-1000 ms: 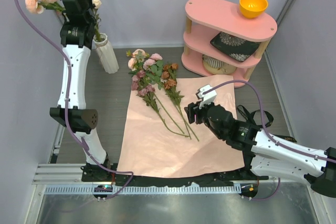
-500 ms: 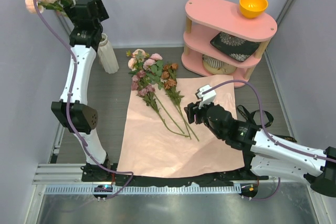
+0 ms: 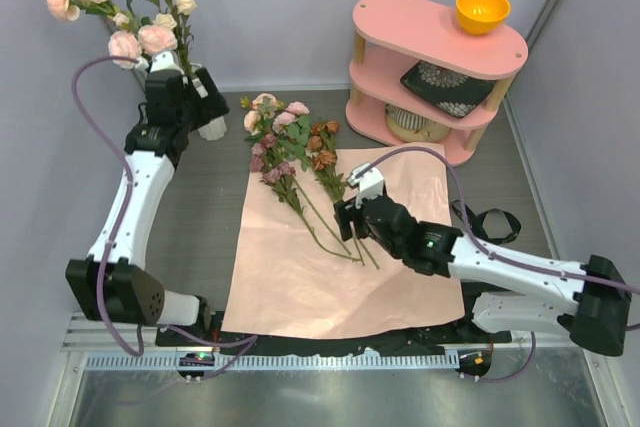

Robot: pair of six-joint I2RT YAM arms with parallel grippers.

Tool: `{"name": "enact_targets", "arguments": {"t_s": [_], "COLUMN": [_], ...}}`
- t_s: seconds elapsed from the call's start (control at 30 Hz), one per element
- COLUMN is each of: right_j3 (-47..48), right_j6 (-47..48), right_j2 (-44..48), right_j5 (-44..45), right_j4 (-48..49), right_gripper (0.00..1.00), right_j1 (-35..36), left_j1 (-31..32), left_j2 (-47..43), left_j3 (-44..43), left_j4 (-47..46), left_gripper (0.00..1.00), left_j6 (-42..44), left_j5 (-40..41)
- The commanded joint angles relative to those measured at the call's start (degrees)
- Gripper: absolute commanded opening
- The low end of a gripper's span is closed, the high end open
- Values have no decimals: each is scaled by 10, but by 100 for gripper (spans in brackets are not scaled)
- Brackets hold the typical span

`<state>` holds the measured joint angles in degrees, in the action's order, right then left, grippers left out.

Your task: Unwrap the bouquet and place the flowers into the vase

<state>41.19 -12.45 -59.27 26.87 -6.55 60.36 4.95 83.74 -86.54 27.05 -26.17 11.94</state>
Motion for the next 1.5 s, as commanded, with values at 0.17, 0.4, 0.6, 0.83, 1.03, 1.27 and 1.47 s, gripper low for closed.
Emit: {"name": "enact_targets", "arguments": {"t_s": [0.17, 0.4, 0.6, 0.83, 1.03, 1.27, 1.47], "right_j3": [165, 246, 278, 294, 296, 301, 309], "right_j6": [-35, -24, -21, 2, 17, 23, 30], "right_j2": [-267, -389, -427, -450, -465, -488, -466], "right_j5": [-57, -88, -92, -89, -113, -132, -118], "right_j4": [-125, -144, -145, -150, -140, -131, -135], "right_gripper": [73, 49, 45, 40, 34, 22, 1], "right_j1": [-22, -38, -82, -119, -125, -126, -125], "left_j1": [-2, -2, -2, -2, -2, -2, -2], "left_j2": [-193, -284, -322, -310, -314, -318, -315], "left_j3": [240, 356, 392, 387, 395, 400, 395], "left_j4": [22, 77, 61, 42, 42, 42, 47], "left_gripper": [91, 90, 89, 88, 88, 88, 87], "left_j6": [-35, -32, -56, -65, -61, -65, -67], "left_j5": [-271, -321, -351, -377, -380, -381, -380]}}
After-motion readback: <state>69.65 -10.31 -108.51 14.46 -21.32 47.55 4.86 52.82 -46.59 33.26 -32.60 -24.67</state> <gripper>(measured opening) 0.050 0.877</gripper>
